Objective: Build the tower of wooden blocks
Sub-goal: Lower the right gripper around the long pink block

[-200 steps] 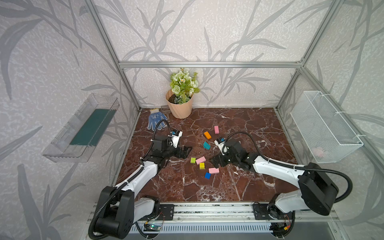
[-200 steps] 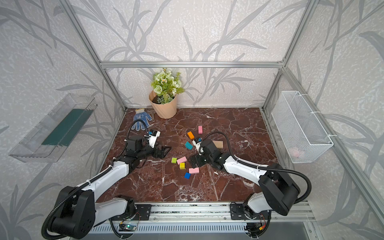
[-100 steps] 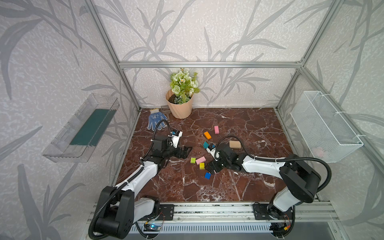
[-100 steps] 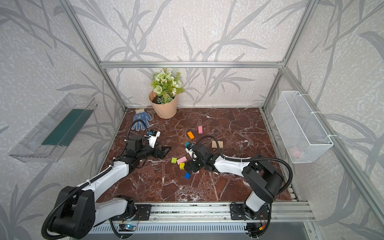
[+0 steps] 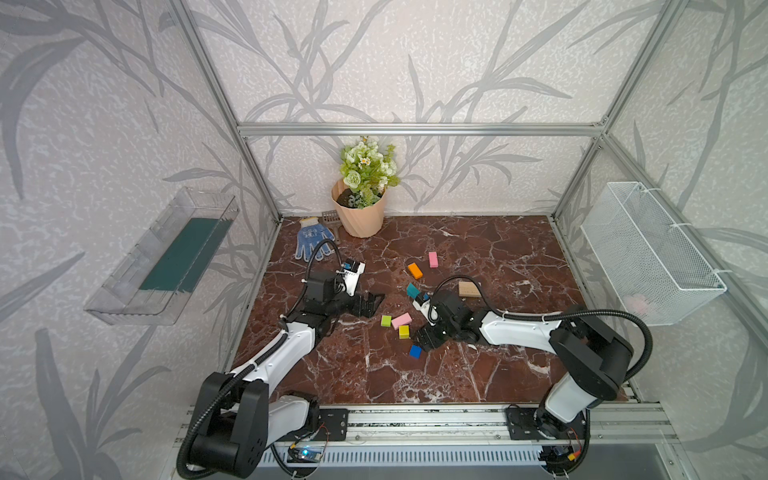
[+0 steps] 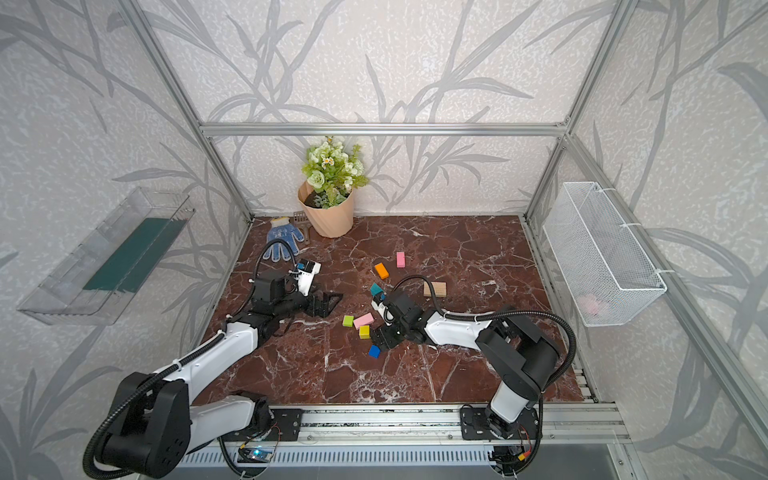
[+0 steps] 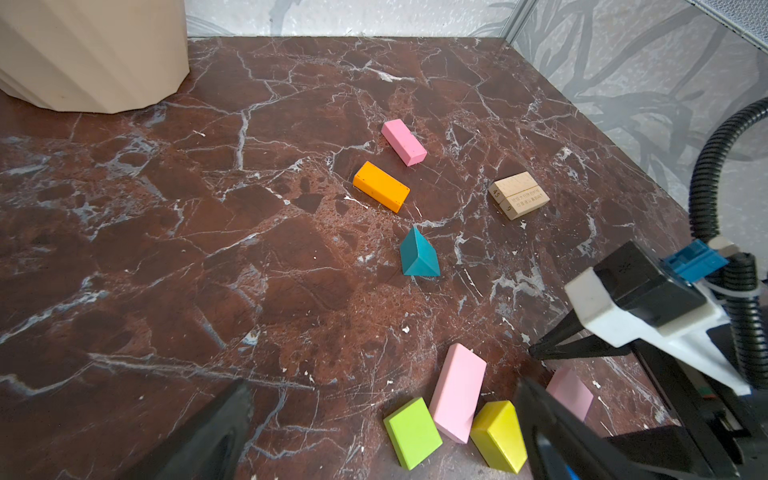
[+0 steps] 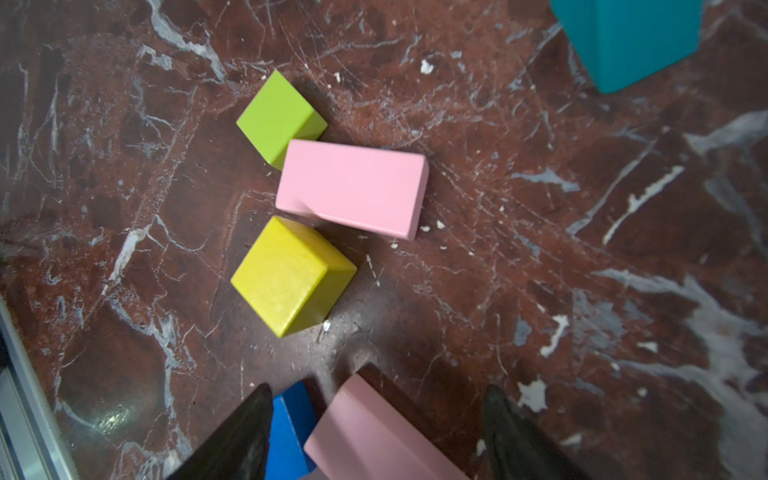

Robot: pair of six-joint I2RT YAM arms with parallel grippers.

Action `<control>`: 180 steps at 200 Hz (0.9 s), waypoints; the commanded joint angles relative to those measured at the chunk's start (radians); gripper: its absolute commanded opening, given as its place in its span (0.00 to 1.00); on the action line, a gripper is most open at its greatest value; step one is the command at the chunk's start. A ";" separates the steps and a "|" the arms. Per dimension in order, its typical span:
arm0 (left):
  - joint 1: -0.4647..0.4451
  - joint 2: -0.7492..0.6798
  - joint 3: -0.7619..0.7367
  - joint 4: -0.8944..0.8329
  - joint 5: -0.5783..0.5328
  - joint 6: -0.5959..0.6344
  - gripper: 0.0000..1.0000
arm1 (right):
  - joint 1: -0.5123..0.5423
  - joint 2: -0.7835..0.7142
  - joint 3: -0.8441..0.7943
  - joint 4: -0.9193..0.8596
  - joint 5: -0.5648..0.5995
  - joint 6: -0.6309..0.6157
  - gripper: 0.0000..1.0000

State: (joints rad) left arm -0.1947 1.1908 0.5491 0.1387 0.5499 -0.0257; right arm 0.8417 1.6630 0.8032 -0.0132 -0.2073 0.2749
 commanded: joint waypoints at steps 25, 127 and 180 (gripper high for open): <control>-0.003 -0.013 0.009 0.003 -0.003 0.026 0.99 | 0.013 -0.031 -0.025 -0.019 0.004 0.014 0.76; -0.004 -0.017 0.007 0.004 -0.004 0.027 0.99 | 0.044 -0.108 -0.099 -0.043 0.041 0.053 0.64; -0.005 -0.020 0.006 0.004 -0.004 0.028 0.99 | 0.094 -0.120 -0.098 -0.101 0.129 0.073 0.53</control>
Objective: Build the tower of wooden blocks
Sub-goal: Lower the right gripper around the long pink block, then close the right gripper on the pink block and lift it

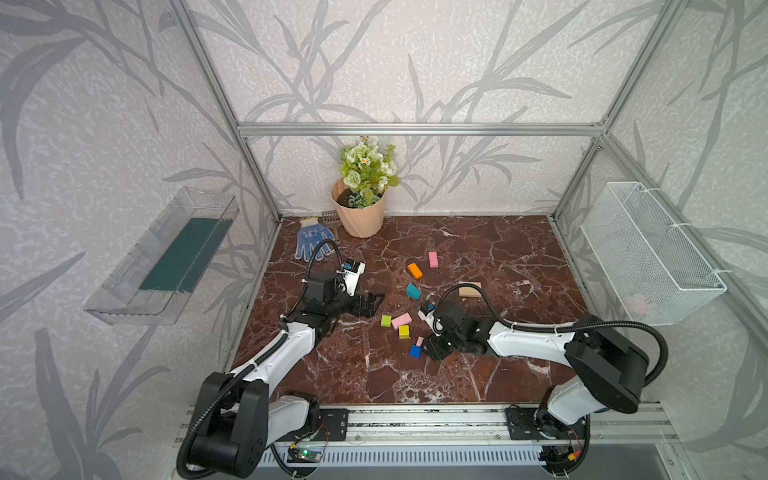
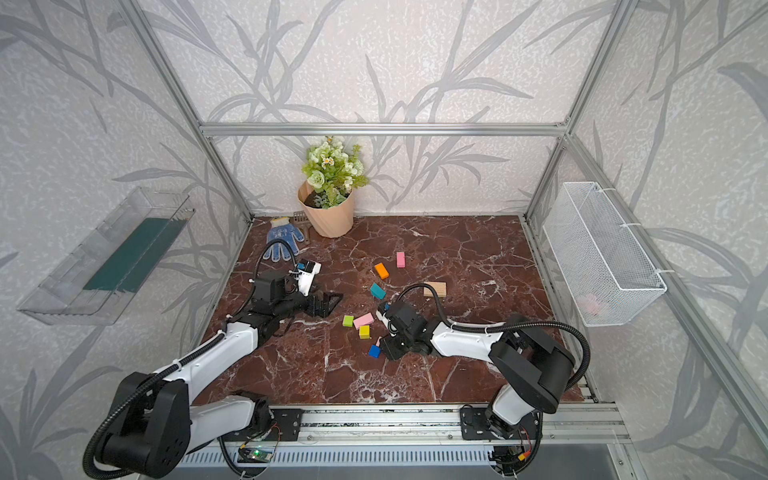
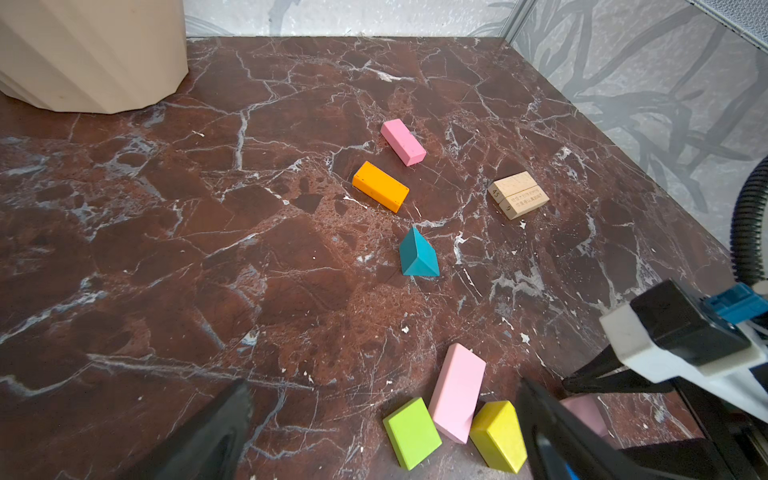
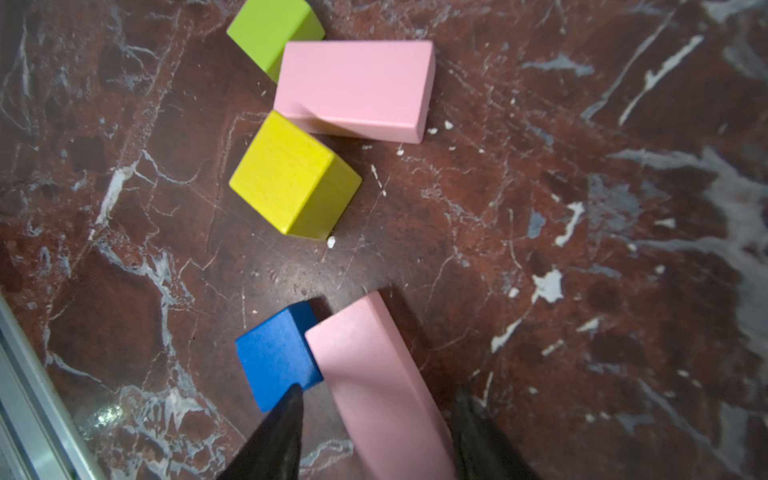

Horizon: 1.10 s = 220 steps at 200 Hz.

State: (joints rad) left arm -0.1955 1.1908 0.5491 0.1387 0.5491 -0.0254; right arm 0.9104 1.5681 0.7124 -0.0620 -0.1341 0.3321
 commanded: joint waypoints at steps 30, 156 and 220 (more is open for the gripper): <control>-0.005 -0.019 0.005 0.004 -0.003 0.029 0.99 | 0.053 -0.008 0.000 -0.066 0.100 0.026 0.50; -0.007 -0.020 0.004 0.006 0.001 0.030 0.99 | 0.097 0.085 0.079 -0.158 0.251 0.069 0.37; -0.007 -0.020 0.003 0.006 0.000 0.031 0.99 | 0.097 0.104 0.127 -0.238 0.353 0.145 0.20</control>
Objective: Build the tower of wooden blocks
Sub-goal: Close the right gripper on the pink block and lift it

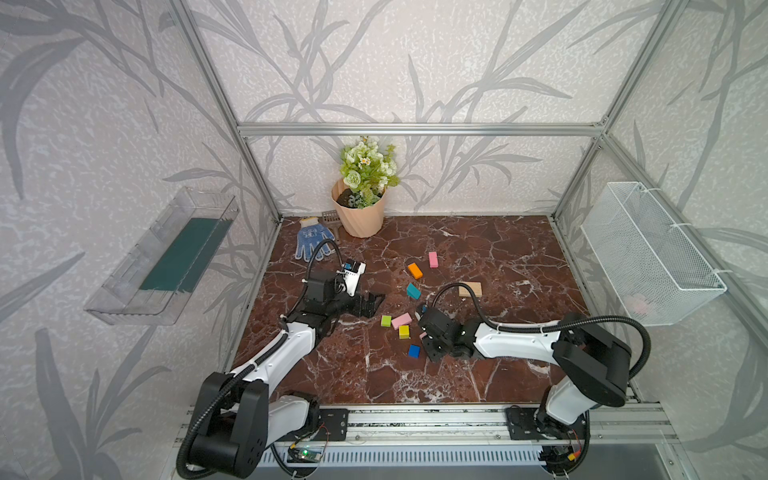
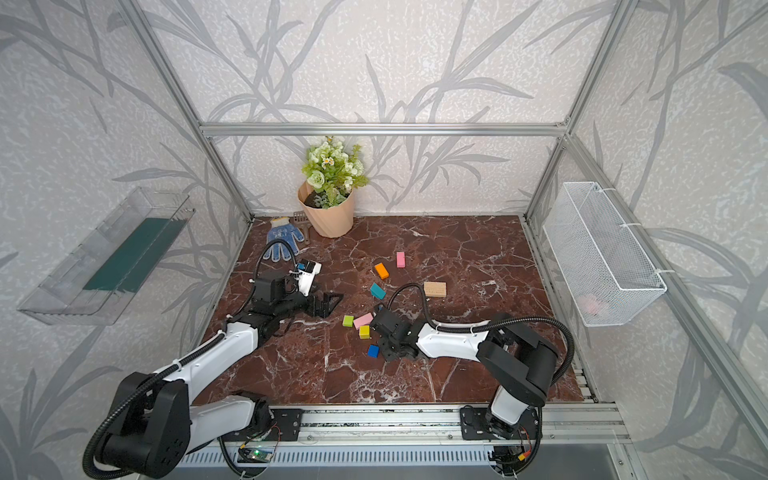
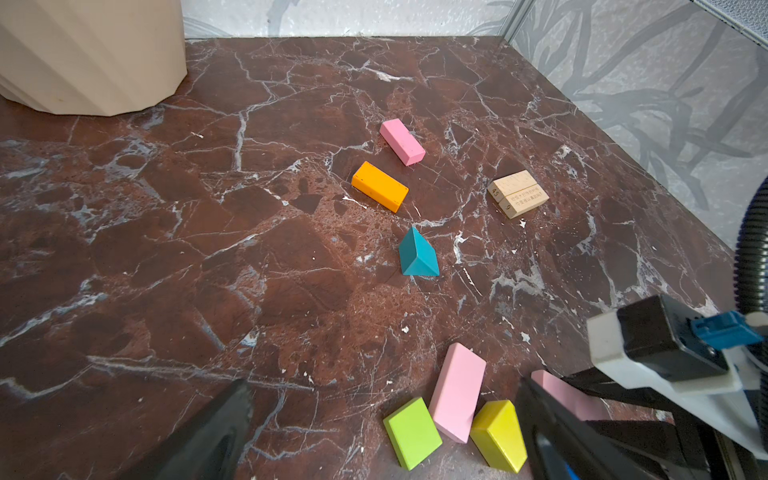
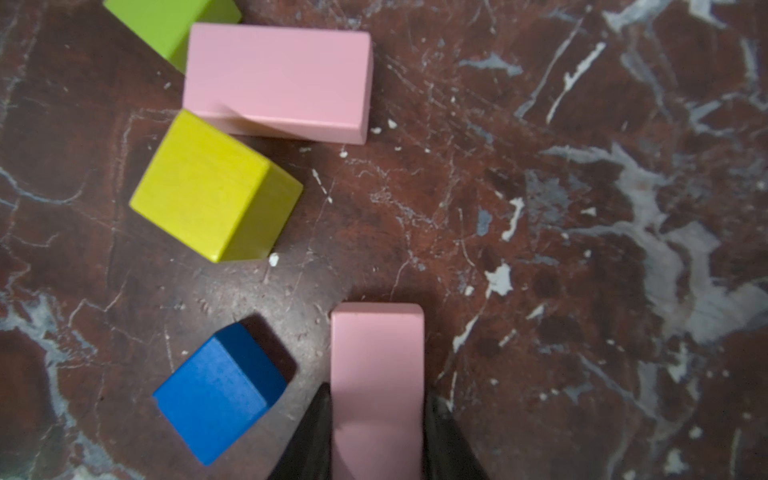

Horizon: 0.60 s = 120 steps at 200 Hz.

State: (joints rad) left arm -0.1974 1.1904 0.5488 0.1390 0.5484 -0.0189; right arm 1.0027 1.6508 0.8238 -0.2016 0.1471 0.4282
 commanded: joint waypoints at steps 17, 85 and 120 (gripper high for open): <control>-0.005 -0.021 0.004 0.005 0.001 0.024 0.99 | 0.004 0.014 0.020 -0.103 0.092 0.072 0.19; -0.006 -0.025 0.000 0.007 0.002 0.025 0.99 | -0.001 -0.119 0.032 -0.171 0.253 0.159 0.09; -0.007 -0.022 0.004 0.004 0.011 0.030 0.99 | -0.021 -0.259 0.005 -0.194 0.339 0.171 0.07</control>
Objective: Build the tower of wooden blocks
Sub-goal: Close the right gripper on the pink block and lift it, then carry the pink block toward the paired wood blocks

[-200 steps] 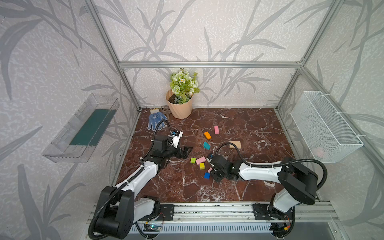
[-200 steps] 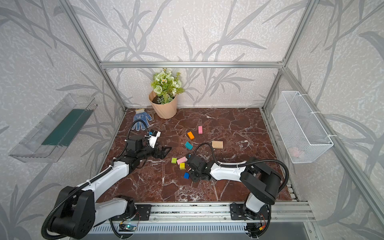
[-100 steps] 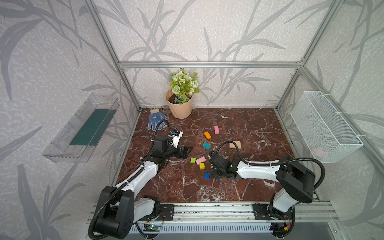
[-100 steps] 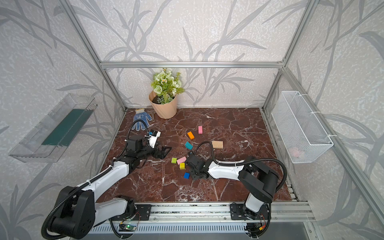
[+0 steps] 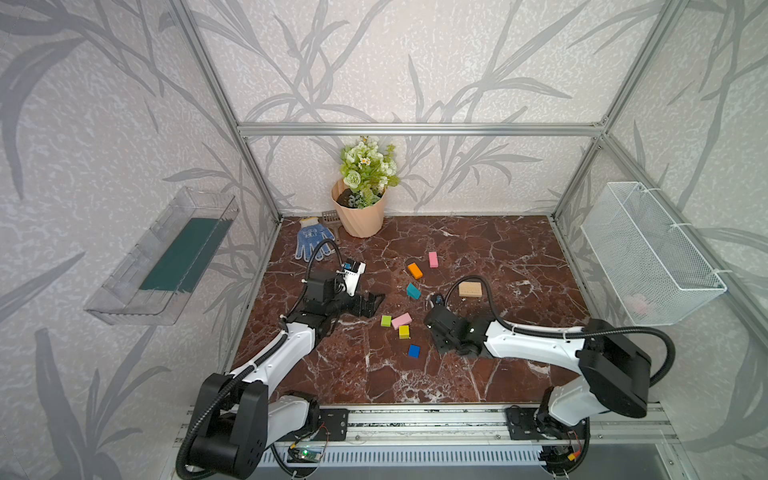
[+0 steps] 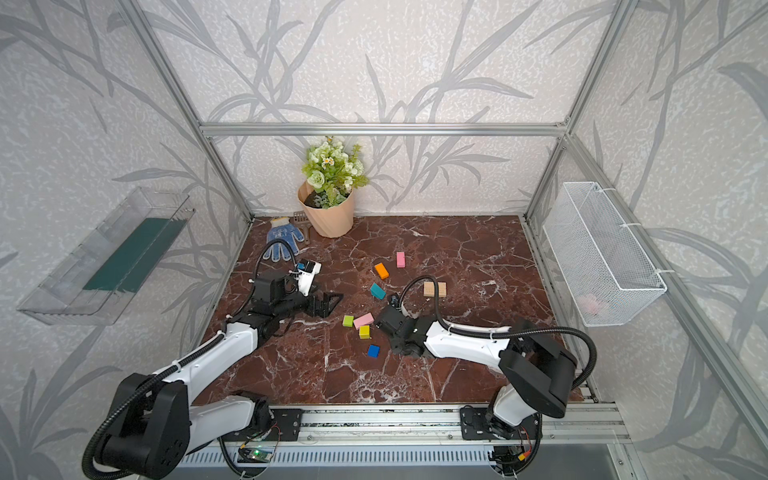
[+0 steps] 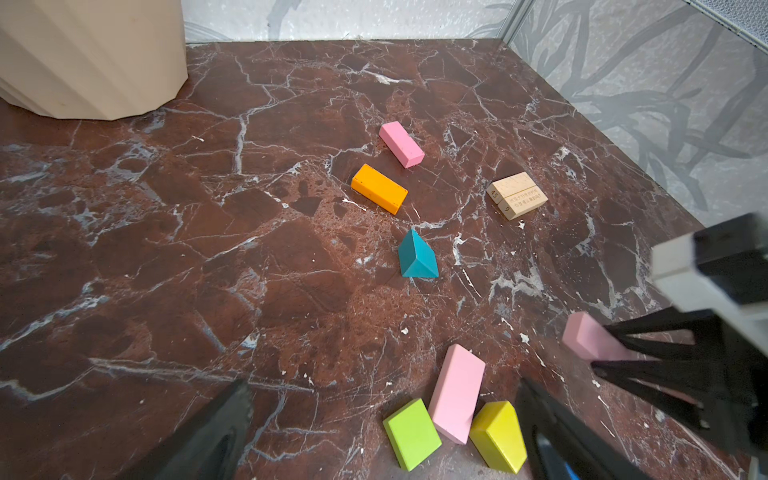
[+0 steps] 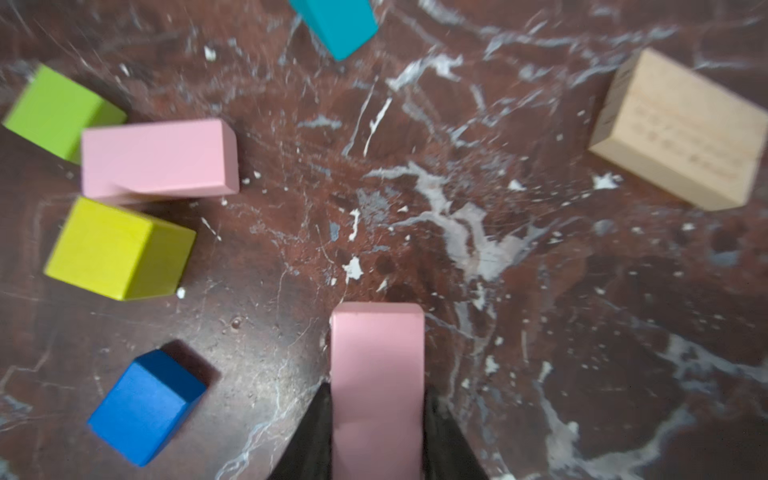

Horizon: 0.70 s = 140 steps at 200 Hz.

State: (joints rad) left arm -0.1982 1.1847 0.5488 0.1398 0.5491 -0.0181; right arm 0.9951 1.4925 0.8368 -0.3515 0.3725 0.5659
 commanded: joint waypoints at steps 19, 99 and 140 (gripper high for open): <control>-0.007 -0.013 0.004 0.006 0.039 0.038 0.99 | -0.045 -0.176 -0.035 -0.029 0.143 0.038 0.05; -0.016 -0.025 -0.009 0.024 0.066 0.048 0.99 | -0.344 -0.197 -0.073 0.040 0.056 -0.038 0.00; -0.017 -0.033 -0.016 0.030 0.057 0.044 0.99 | -0.445 -0.200 -0.071 0.023 0.046 -0.076 0.00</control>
State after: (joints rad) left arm -0.2096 1.1797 0.5476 0.1474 0.5972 0.0006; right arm 0.5873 1.2934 0.7502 -0.3103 0.4217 0.5243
